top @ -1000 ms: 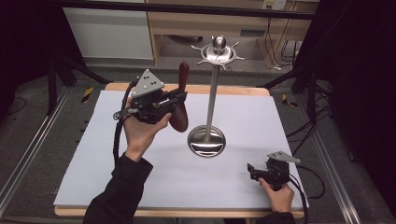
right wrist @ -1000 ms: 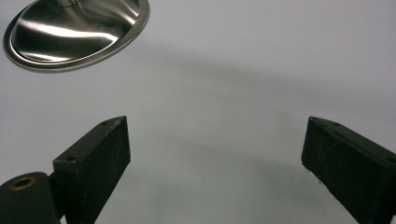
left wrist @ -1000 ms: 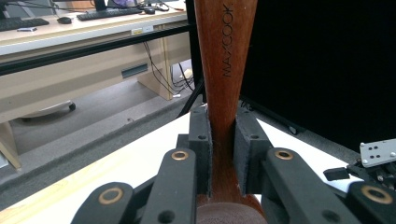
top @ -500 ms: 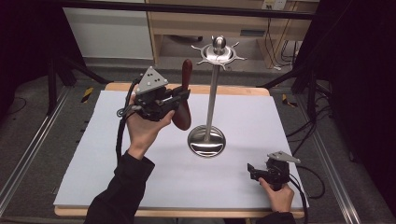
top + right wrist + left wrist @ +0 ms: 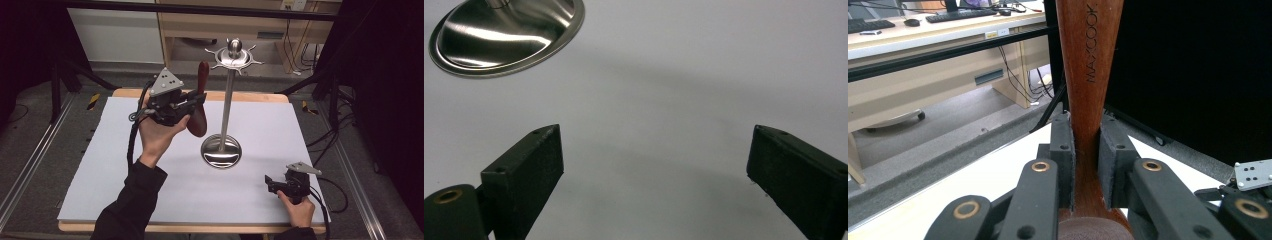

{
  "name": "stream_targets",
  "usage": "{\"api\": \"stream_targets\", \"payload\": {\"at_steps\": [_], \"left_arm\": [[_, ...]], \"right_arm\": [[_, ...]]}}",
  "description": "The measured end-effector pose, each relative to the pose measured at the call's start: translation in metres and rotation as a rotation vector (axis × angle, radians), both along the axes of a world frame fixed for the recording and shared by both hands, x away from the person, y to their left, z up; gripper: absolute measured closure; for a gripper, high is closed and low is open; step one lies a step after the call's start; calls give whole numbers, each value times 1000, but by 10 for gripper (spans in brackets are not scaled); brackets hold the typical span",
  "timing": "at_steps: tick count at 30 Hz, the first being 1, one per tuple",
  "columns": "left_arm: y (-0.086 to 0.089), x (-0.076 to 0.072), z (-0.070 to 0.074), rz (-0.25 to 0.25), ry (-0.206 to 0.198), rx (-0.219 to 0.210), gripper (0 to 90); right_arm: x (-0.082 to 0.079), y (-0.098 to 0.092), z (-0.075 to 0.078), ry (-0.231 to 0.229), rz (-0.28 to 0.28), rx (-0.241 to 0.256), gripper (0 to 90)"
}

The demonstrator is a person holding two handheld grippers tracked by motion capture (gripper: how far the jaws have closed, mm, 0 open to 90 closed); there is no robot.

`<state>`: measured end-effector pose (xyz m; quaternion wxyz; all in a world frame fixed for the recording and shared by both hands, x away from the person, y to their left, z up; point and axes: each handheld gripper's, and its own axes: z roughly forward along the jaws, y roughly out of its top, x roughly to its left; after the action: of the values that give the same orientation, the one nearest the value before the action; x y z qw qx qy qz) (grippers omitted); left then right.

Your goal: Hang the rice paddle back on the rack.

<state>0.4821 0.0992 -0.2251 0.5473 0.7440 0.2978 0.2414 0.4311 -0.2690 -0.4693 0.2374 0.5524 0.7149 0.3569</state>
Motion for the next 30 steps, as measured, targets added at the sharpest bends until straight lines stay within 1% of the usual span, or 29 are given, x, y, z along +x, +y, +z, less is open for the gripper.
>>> {"api": "stream_targets", "payload": {"at_steps": [12, 16, 27, 30], "left_arm": [[-5, 8, -1, 1, 13, 18, 783], [-6, 9, -1, 2, 13, 31, 783], [-11, 14, -2, -4, 18, 27, 783], [-12, 15, -1, -5, 19, 33, 783]], "right_arm": [[0, 0, 0, -1, 1, 2, 84], [0, 0, 0, -6, 1, 0, 85], [0, 0, 0, -3, -1, 1, 85], [0, 0, 0, -3, 0, 2, 85]]}}
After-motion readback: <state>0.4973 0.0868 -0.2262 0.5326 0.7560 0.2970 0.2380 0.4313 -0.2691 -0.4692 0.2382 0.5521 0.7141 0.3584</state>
